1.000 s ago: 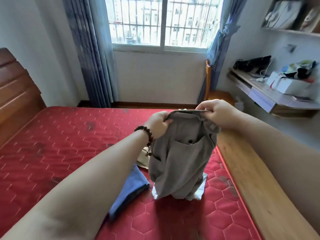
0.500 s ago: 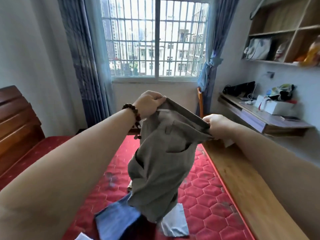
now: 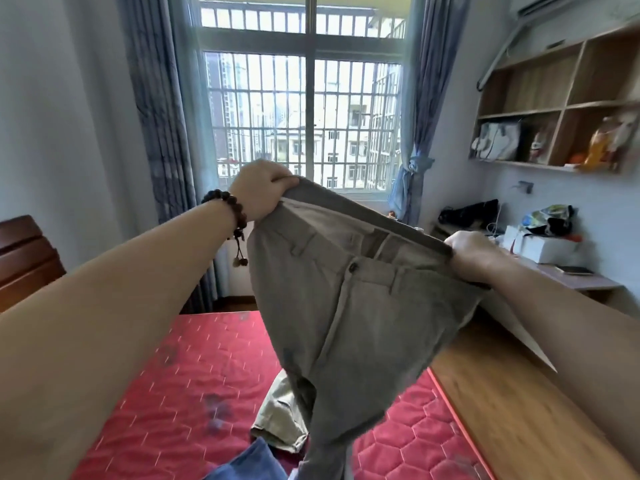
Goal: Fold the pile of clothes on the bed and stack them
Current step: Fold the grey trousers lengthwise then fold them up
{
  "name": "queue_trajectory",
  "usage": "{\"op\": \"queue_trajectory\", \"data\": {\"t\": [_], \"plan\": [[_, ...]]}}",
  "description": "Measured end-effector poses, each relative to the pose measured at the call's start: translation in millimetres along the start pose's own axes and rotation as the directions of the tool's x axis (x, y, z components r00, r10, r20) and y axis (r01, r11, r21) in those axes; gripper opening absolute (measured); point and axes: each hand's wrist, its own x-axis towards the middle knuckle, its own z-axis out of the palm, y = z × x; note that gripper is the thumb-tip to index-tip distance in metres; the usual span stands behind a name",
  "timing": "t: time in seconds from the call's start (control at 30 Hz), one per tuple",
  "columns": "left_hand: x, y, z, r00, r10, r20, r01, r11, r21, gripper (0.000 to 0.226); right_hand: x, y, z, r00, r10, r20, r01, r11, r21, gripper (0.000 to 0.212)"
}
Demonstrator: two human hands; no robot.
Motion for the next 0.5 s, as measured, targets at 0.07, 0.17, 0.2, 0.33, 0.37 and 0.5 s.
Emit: {"op": "queue_trajectory", "data": {"t": [0.07,0.17,0.2,0.33,0.37,0.5], "plan": [[5.1,-5.7,-6.6,0.999,-0.021,-0.047,0.02,0.999,-0.029,0.031,-0.5,14.0,8.0,0.999,0.042,0.012,-0.042,0.997,-0.062,0.013],[8.6,-14.9,-10.3,0.995,-0.078,-0.065,0.075,0.996,-0.05,0.033,2.5,28.5,15.8,0.998,0.063,0.015,-0.064,0.998,0.004,0.015],[9.2,-18.9,-9.7,0.992,-0.102,-0.067,0.099,0.994,-0.049,0.033,4.1,30.7,15.2,0.997,0.08,0.02,-0.081,0.994,0.074,0.017],[7.6,-35.4,-3.5,0.972,-0.222,-0.075,0.214,0.972,-0.097,0.033,10.1,34.0,4.1,0.985,0.087,0.152,-0.155,0.835,0.528,0.017],[5.5,-39.3,-0.7,0.966,-0.249,-0.066,0.241,0.964,-0.111,0.033,11.9,33.9,-0.4,0.982,0.074,0.175,-0.171,0.741,0.649,0.016],[-6.3,-53.3,9.3,0.949,-0.315,0.005,0.313,0.94,-0.134,0.033,21.1,42.5,-18.3,0.966,-0.112,0.233,-0.167,0.42,0.892,0.034]]}}
